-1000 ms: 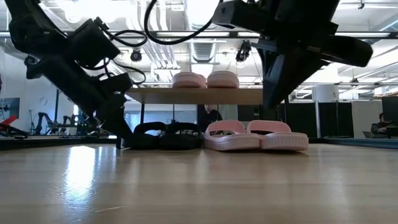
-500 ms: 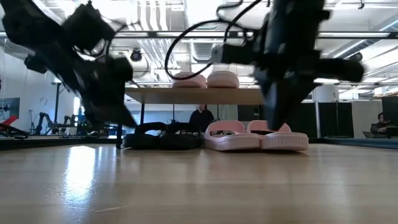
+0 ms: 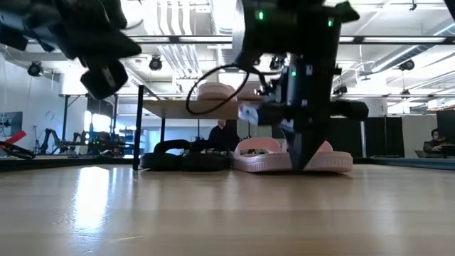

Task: Pick and place slides into the shelf
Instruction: Adjust the pink slide under the shelf

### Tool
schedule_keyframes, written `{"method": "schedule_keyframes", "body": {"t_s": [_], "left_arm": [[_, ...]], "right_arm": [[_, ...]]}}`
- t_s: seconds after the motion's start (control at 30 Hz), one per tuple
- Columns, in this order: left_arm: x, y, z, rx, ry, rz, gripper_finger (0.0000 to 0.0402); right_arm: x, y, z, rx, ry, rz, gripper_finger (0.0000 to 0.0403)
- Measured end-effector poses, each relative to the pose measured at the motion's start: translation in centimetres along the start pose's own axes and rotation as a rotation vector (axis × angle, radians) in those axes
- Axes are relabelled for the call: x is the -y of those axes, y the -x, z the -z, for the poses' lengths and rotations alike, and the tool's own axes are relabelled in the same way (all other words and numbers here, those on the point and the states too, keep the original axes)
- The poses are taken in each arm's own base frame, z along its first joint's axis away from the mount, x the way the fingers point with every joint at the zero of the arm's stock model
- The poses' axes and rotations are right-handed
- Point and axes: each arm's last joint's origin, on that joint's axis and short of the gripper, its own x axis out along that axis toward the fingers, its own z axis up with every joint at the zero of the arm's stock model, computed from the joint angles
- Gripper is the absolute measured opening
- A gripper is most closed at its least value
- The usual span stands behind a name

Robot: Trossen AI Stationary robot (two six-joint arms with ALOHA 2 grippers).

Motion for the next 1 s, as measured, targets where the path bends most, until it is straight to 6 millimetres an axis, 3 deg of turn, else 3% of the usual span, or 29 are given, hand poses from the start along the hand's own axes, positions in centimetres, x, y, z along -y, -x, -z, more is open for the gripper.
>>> {"method": "schedule_keyframes", "body": {"t_s": [0.27, 0.7, 0.83, 1.0], "left_arm": [[0.6, 1.3, -1.0, 0.086, 0.008, 0.019, 0.0000], [0.4, 0.8, -0.7, 0.073, 0.034, -0.012, 0.0000], [0.4, 0.7, -0.7, 0.071, 0.034, -0.014, 0.0000], [0.3, 0.7, -0.6, 0.072, 0.030, -0.019, 0.0000]], "right_arm": [[0.3, -2.0, -2.4, 0.033, 0.075, -0.055, 0.0008], [1.1, -3.6, -8.3, 0.142, 0.035, -0.089, 0.0008], [0.7, -3.2, -8.2, 0.119, 0.057, -0.121, 0.0008], [-0.7, -1.4, -5.0, 0.096, 0.157, -0.184, 0.0008]]}}
